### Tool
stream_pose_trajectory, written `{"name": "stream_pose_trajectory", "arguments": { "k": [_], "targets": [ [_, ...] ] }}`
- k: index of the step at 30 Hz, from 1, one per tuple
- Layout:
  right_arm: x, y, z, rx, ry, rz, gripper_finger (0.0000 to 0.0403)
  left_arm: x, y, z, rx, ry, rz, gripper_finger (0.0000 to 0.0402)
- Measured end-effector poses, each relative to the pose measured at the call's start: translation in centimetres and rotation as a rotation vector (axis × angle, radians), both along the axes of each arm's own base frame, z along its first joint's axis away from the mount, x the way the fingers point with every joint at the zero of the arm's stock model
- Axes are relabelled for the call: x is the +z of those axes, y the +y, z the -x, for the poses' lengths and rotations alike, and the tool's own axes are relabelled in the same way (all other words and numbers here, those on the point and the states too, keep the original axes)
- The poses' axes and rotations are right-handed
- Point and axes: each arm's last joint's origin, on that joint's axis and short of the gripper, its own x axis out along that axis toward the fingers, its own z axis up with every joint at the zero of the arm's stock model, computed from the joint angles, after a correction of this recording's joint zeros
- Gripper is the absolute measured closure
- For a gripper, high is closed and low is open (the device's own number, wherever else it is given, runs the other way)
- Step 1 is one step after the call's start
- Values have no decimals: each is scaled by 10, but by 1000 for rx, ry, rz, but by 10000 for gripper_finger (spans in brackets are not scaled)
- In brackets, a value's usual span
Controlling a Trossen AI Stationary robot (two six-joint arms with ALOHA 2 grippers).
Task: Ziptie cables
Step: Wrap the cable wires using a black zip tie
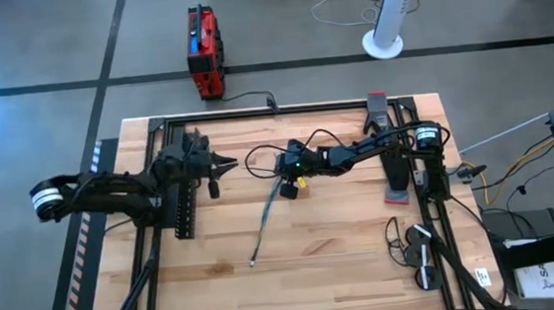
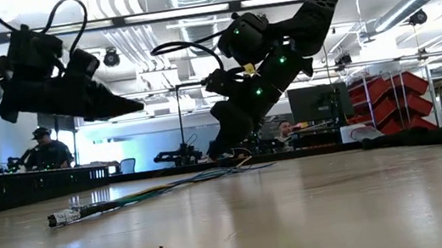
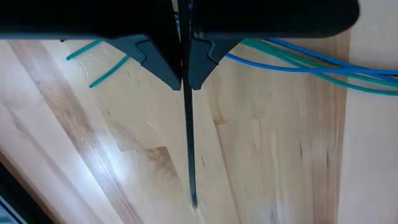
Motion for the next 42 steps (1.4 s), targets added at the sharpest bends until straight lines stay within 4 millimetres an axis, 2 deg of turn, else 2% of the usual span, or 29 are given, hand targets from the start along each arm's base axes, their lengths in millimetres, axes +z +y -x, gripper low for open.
{"name": "stream_pose_trajectory", "arguments": {
  "k": [4, 9, 15, 23, 30, 42],
  "targets": [
    [1, 0, -1, 13, 2, 15, 400, 2, 3, -11, -27, 6, 55, 315],
    [2, 0, -2, 12, -2, 15, 400, 1, 11, -39, -85, 45, 84, 265],
    [2, 2, -2, 74, -10, -28, 400, -12, 26, -70, -102, 117, 97, 226],
    [2, 3, -2, 83, -10, -25, 400, -34, 39, -100, -167, 188, 103, 183],
    [2, 3, -2, 81, -10, -26, 400, -47, 43, -109, -178, 228, 129, 178],
    [1, 2, -2, 82, -9, -24, 400, -54, 38, -106, -178, 294, 161, 226]
  ]
}}
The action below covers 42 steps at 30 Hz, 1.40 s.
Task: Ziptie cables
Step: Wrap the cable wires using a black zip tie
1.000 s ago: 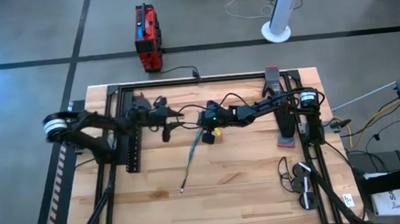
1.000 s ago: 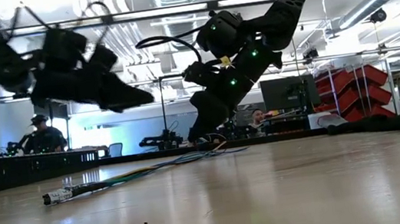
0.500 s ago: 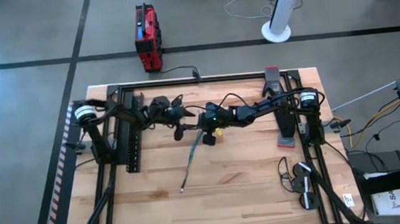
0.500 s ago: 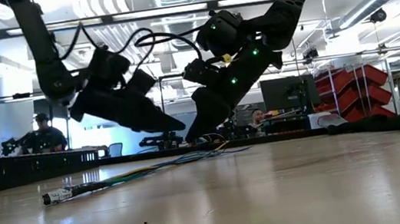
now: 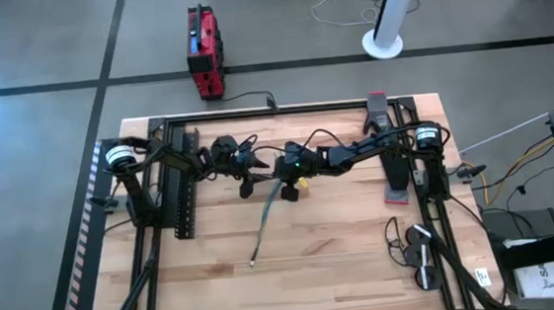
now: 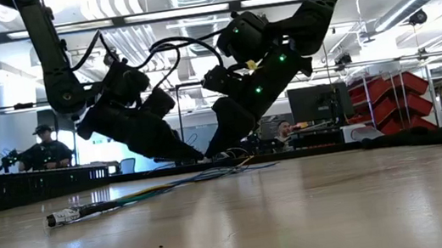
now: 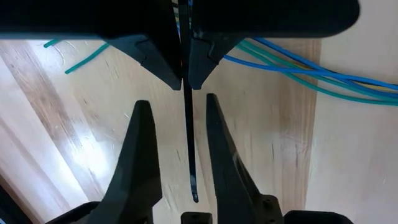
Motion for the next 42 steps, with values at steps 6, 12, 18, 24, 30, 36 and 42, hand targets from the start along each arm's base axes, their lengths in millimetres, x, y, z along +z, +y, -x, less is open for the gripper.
{"name": "stream_pose_trajectory", "arguments": {
  "k": [6, 12, 18, 24, 30, 36, 42],
  "targets": [
    [0, 0, 0, -2, 1, 1, 400, 0, 1, 0, 37, 11, -19, 255],
    [0, 0, 0, -12, -2, -8, 400, -3, -3, -1, -1, 45, -70, 309],
    [0, 0, 0, -16, -1, -8, 400, -1, -6, -4, -28, 37, -109, 346],
    [0, 0, 0, -12, 3, -2, 400, 1, -5, -6, -30, 28, -109, 384],
    [0, 0, 0, -5, 5, 3, 400, -2, -6, -3, -35, 64, -104, 400],
    [-1, -1, 1, -31, 2, -20, 400, -1, -9, 10, 45, 162, -161, 401],
    [-5, 1, 4, -53, 11, -50, 400, 6, -18, 35, 61, 190, -160, 401]
  ]
}}
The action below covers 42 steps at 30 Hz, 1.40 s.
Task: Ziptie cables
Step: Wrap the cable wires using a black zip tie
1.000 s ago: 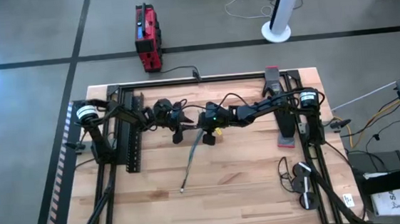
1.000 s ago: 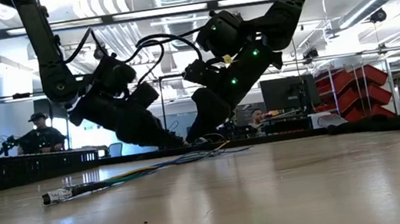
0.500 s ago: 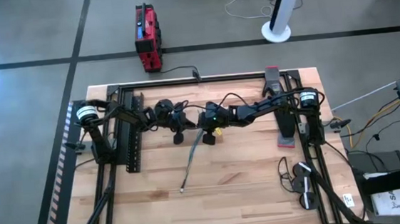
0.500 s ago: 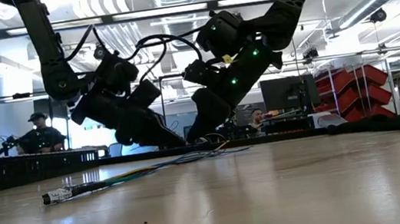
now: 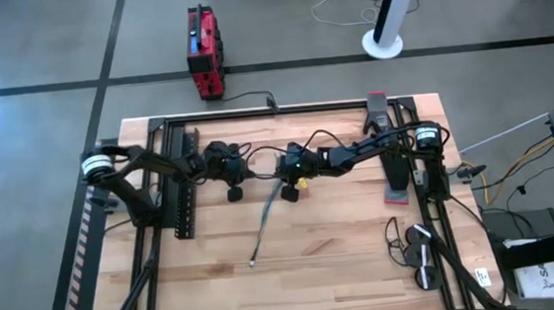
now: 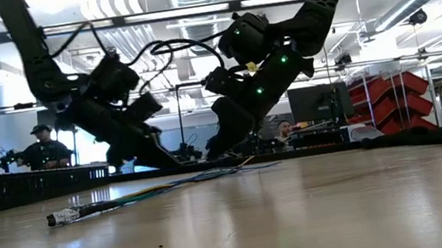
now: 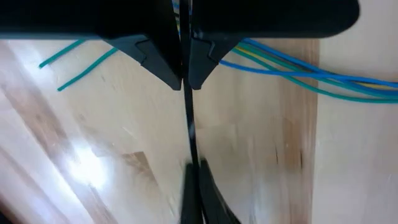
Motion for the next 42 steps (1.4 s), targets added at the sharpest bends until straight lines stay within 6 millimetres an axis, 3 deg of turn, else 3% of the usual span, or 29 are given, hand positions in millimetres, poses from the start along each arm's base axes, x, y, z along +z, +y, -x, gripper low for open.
{"name": "stream_pose_trajectory", "arguments": {
  "k": [13, 23, 34, 42],
  "targets": [
    [-3, 0, 1, -14, 5, -17, 400, 3, -20, 53, 118, -1, -11, 401],
    [-4, 1, 2, -31, 16, -35, 401, 4, -18, 86, 223, 6, 19, 401],
    [-3, -8, 2, -67, 4, -45, 401, 10, -18, 87, 213, -43, -3, 401],
    [-3, -16, 4, -69, 6, -26, 401, 27, -13, 77, 179, -240, -99, 394]
  ]
}}
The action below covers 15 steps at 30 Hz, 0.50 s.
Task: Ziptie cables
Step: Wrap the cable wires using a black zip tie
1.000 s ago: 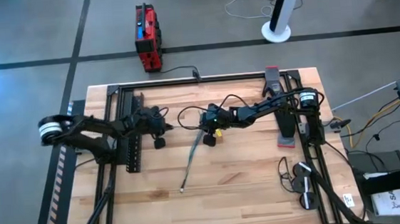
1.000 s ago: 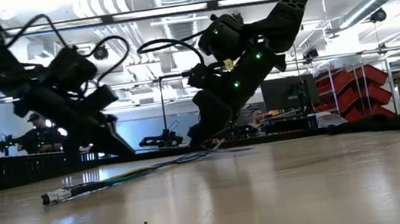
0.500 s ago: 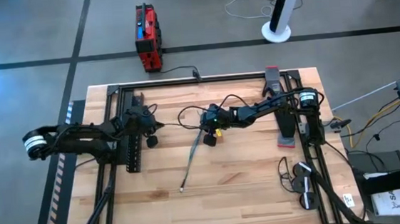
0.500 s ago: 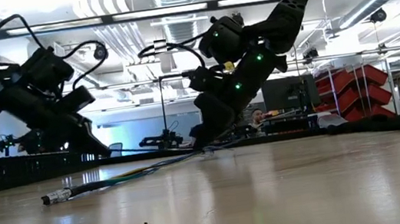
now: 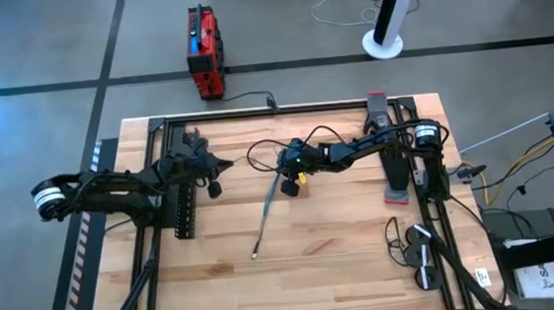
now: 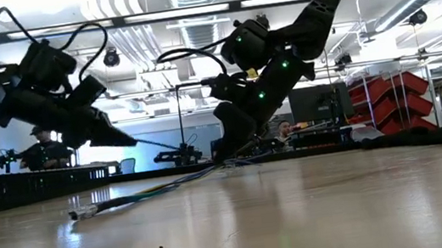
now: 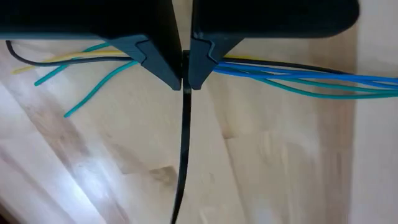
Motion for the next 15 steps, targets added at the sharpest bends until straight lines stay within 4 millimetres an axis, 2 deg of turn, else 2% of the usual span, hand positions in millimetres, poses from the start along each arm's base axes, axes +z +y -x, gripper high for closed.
{"name": "stream_pose_trajectory", "arguments": {
  "k": [4, 9, 15],
  "targets": [
    [0, -2, 0, -4, -1, 3, 401, 0, 1, -1, 5, -8, -4, 364],
    [0, -3, 1, 6, 2, 10, 401, -3, 3, -3, 26, -11, 7, 302],
    [0, -1, 0, 51, 11, 38, 401, -5, 2, -21, -146, -152, 55, 236]
  ]
}}
